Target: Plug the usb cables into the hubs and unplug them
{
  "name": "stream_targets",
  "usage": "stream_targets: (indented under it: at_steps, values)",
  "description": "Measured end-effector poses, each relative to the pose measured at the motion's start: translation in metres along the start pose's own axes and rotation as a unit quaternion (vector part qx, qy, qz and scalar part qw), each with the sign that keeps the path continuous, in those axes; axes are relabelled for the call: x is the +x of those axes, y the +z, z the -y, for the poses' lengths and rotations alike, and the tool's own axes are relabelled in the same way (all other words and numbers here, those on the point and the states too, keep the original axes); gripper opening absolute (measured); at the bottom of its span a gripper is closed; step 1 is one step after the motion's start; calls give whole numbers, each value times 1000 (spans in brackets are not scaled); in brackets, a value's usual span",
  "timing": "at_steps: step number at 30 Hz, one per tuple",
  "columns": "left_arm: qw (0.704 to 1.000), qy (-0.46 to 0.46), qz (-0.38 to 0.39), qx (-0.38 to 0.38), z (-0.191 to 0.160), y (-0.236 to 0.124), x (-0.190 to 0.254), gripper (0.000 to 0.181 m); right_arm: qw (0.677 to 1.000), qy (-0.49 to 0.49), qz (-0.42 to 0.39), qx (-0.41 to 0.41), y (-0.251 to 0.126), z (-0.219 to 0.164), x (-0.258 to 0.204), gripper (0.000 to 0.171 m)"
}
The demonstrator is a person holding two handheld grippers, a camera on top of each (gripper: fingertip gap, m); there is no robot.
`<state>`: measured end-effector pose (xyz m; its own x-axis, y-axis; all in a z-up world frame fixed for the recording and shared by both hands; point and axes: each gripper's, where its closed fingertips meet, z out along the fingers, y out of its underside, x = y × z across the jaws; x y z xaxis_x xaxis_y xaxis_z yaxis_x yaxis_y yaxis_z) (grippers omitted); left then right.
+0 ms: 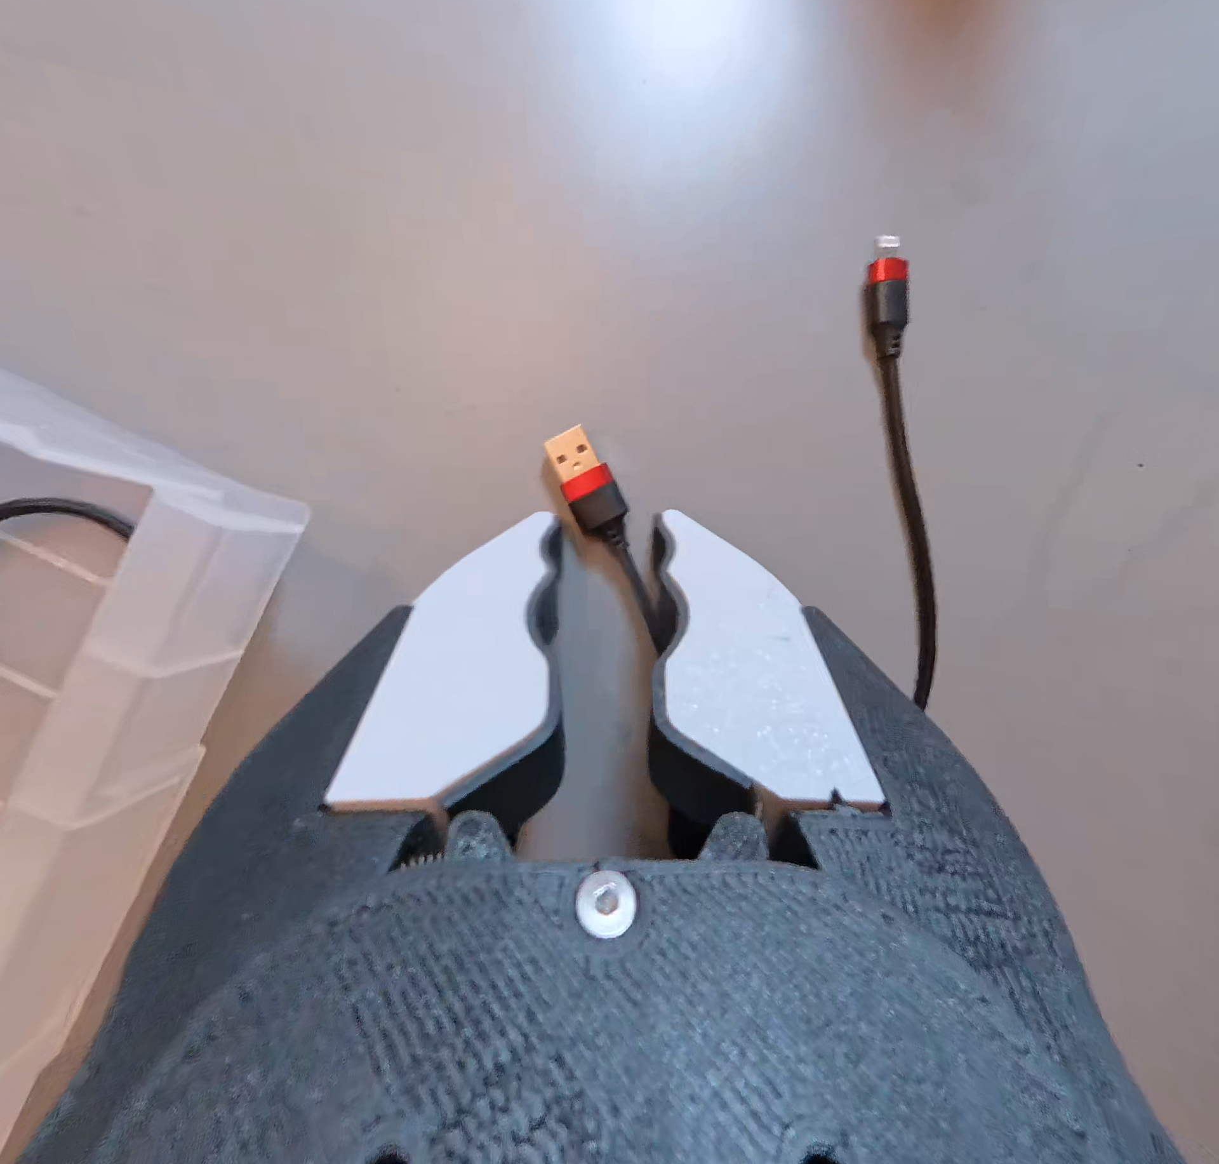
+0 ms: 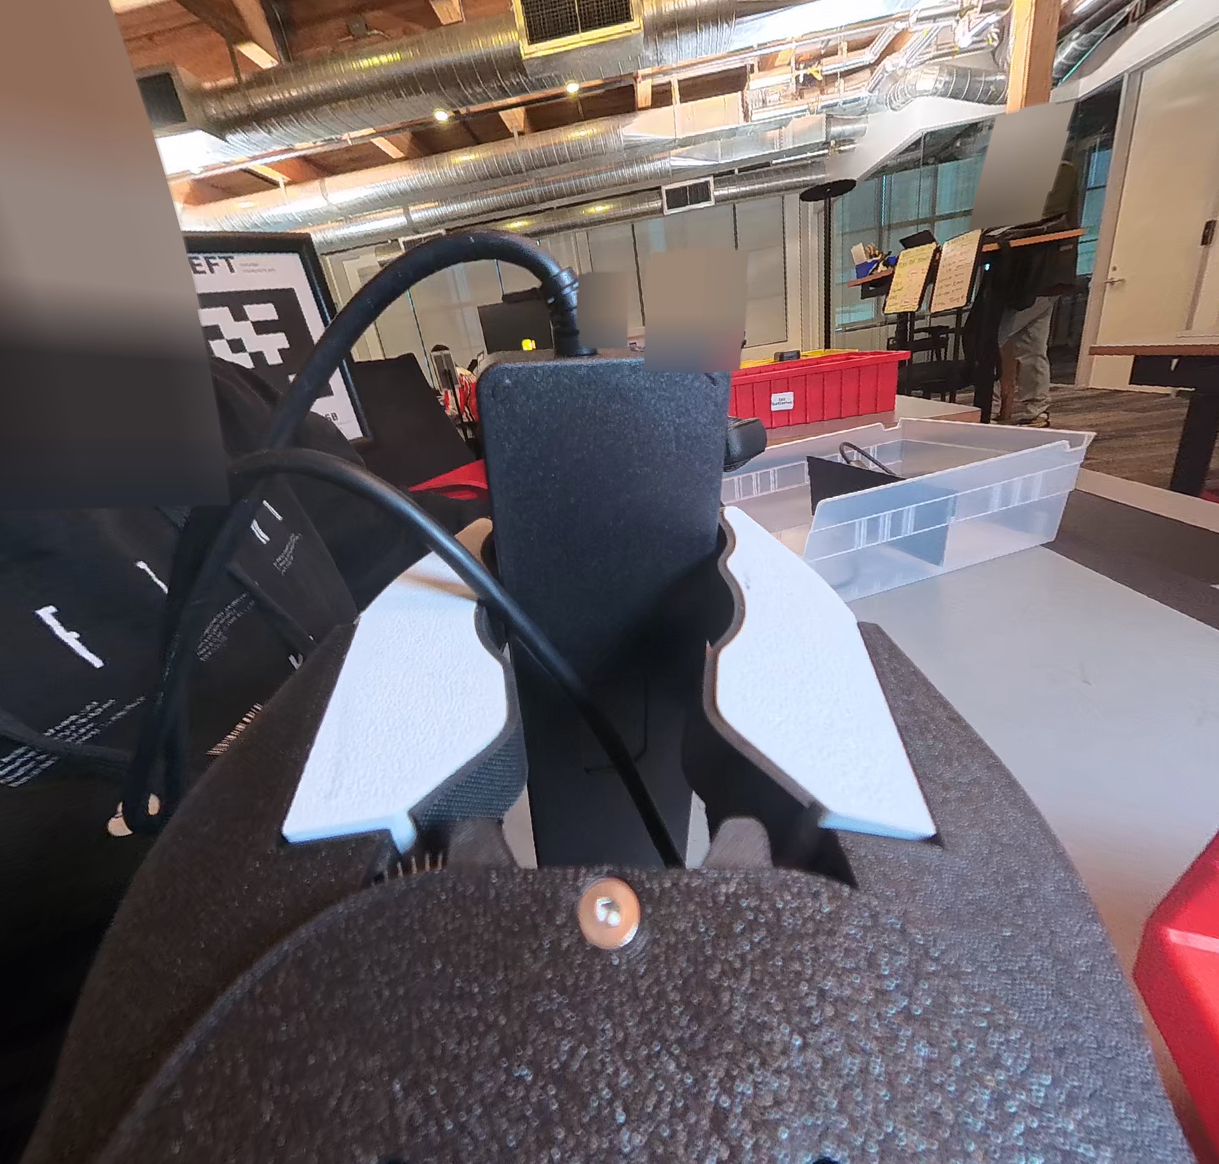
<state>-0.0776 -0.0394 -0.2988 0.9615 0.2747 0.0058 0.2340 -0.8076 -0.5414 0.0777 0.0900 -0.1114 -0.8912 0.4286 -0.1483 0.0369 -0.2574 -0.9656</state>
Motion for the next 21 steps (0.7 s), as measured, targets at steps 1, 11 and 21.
stream_targets:
  at_steps: [1, 11, 21]
  values:
    - [1000, 8, -2, 3, 1, 1, 3, 13, 1000, -2, -1, -1, 0, 0, 0, 58]
    - [974, 152, -165, 39, 38, -86, 52, 12, 1000, -6, 0, -21, 2, -8, 0, 58]
    - [925, 284, -250, -30, 79, -141, 140, 12, 992, -44, -39, -110, 31, -40, 5, 58]
